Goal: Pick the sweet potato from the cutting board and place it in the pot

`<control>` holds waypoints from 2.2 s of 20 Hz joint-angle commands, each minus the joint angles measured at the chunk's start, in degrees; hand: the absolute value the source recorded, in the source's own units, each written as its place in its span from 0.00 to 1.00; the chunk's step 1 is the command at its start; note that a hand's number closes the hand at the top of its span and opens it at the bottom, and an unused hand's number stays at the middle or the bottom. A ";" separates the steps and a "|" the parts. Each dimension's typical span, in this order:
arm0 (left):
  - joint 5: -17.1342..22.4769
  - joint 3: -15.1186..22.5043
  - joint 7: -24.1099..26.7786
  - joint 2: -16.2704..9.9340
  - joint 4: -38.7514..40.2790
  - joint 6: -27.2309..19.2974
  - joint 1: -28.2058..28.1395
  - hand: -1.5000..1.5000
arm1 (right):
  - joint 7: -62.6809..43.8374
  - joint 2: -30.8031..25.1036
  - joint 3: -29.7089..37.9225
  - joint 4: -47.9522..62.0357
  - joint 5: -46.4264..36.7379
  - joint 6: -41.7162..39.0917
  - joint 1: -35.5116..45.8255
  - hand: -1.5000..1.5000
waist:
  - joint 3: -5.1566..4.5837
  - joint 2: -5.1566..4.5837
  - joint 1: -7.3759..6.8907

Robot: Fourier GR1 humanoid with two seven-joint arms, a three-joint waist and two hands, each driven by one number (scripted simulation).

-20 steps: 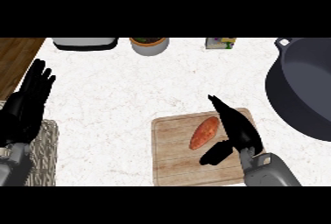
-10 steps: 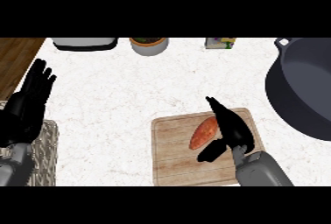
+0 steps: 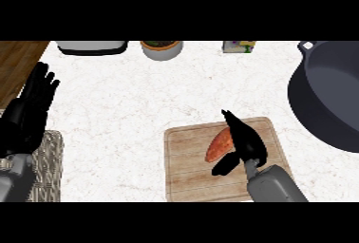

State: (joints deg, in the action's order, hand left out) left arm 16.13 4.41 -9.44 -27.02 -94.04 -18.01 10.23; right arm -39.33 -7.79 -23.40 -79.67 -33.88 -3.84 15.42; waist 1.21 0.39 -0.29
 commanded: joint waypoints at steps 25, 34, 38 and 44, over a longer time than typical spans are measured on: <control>0.12 -2.41 -1.86 0.99 -2.61 -1.94 -4.44 0.50 | 52.69 -33.76 -20.75 -21.46 -8.51 -5.30 -20.32 1.00 | -1.19 0.97 4.52; 1.01 -3.24 0.05 1.38 -3.58 -2.18 -7.05 0.50 | 64.51 -44.04 3.79 -34.86 13.16 8.72 -34.09 1.00 | -1.24 0.37 5.80; 1.06 -2.14 -1.73 1.09 -4.57 -2.24 -6.26 0.50 | 65.22 -43.73 15.48 -39.38 24.78 10.10 -36.48 1.00 | -1.23 0.32 5.87; 2.27 -2.73 -0.52 0.94 -5.40 -0.94 -6.52 0.50 | 69.82 -44.71 34.42 -34.20 41.54 6.63 -40.16 1.00 | -1.21 0.02 3.22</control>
State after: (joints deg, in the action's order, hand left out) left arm 16.88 1.80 -10.17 -27.82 -99.62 -19.66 3.32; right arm 28.42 -51.45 -0.14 -115.87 -1.54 4.20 -23.21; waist 0.87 0.86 4.13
